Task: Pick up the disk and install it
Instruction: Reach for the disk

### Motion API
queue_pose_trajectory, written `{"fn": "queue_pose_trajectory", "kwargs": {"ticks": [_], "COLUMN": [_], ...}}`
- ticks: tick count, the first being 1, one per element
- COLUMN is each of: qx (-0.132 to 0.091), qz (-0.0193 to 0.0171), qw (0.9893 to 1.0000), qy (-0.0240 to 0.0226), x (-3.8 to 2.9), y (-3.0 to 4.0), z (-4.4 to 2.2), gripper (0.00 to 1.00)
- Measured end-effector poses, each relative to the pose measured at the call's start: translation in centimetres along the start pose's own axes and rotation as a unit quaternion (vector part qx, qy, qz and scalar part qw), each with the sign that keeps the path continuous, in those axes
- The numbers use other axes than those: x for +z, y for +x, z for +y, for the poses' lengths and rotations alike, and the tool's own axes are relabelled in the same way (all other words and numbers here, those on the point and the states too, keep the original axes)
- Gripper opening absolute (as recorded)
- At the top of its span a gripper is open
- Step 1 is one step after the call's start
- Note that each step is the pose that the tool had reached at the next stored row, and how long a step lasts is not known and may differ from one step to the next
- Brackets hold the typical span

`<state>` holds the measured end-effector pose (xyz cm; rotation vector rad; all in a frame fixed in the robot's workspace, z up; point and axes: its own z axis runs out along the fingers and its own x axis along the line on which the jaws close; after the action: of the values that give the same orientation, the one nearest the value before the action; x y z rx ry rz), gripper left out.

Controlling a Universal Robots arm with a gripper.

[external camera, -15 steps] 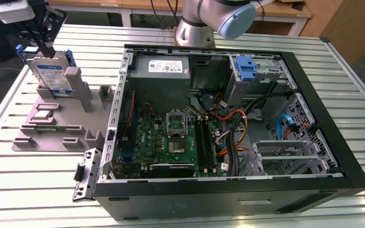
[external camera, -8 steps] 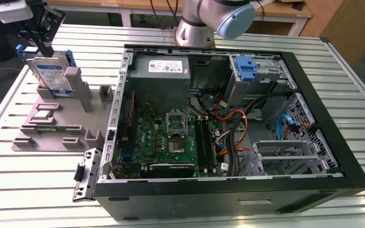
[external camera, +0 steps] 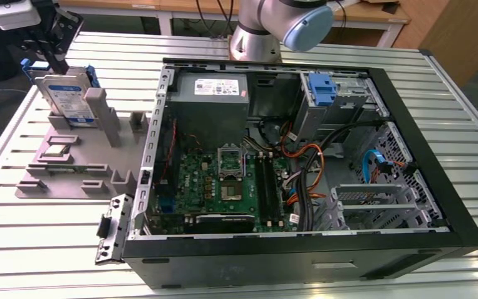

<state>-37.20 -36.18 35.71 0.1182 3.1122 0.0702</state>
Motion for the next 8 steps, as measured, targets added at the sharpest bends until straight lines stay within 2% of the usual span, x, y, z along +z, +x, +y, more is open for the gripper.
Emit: {"fn": "queue_pose_trajectory", "kwargs": {"ticks": [8], "qx": [0.0], "qz": [0.0], "qw": [1.0], "qy": [0.0], "x": [0.2], "y": [0.27], "z": [0.12], "gripper": [0.11]}}
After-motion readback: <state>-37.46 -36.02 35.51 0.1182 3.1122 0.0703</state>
